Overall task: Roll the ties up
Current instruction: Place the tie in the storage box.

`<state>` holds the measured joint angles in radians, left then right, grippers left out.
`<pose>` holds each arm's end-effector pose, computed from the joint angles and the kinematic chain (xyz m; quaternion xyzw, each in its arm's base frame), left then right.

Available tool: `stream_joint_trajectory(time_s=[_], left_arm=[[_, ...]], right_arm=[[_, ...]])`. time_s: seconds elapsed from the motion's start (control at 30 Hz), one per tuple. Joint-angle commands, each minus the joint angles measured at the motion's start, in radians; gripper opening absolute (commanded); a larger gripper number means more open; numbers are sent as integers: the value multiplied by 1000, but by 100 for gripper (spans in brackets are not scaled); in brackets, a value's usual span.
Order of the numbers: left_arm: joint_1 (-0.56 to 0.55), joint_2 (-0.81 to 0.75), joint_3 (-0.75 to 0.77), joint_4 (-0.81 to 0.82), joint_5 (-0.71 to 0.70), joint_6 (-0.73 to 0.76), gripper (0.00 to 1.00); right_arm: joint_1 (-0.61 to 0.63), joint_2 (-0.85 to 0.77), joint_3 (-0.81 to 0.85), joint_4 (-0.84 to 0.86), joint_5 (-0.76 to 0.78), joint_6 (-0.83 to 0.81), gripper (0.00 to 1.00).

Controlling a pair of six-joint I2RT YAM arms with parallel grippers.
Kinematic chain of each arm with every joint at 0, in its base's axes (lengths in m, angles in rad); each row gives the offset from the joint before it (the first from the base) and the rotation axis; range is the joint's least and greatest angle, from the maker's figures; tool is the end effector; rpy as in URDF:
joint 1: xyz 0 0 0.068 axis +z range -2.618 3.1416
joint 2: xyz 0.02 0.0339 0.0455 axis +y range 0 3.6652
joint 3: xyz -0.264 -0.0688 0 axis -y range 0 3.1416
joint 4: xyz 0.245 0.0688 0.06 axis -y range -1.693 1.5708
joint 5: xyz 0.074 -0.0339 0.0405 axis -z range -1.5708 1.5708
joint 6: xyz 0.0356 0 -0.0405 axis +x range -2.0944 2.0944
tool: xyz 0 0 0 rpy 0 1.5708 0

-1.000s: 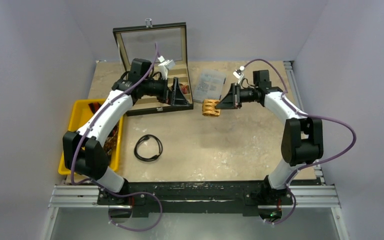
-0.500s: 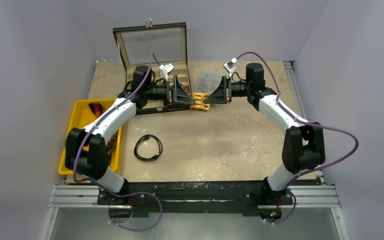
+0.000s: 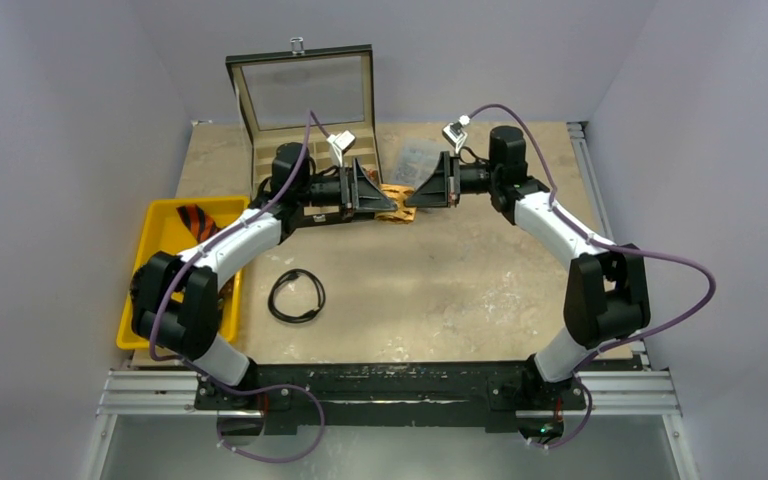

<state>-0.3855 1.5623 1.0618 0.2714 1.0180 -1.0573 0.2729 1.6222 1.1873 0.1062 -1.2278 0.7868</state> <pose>0.3146 -0.1603 0.2915 0.0605 0.7456 -0.6451 0.1555 0.3400 0.1300 0.3006 -0.1553 0.7281 0.6446 0.1736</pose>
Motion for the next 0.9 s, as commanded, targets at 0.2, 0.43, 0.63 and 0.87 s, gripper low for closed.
stream_joint_trajectory(time_s=[0.2, 0.43, 0.63, 0.87], left_arm=[[-4, 10, 7, 176, 12, -81, 70], [-9, 23, 9, 192, 4, -93, 74], [-15, 27, 12, 191, -1, -90, 64], [-8, 8, -1, 187, -9, -80, 21]], right_arm=[[15, -15, -5, 80, -29, 42, 0], [17, -9, -8, 96, -28, 58, 0], [25, -10, -12, 119, -29, 76, 0], [26, -11, -24, 118, -24, 75, 0]])
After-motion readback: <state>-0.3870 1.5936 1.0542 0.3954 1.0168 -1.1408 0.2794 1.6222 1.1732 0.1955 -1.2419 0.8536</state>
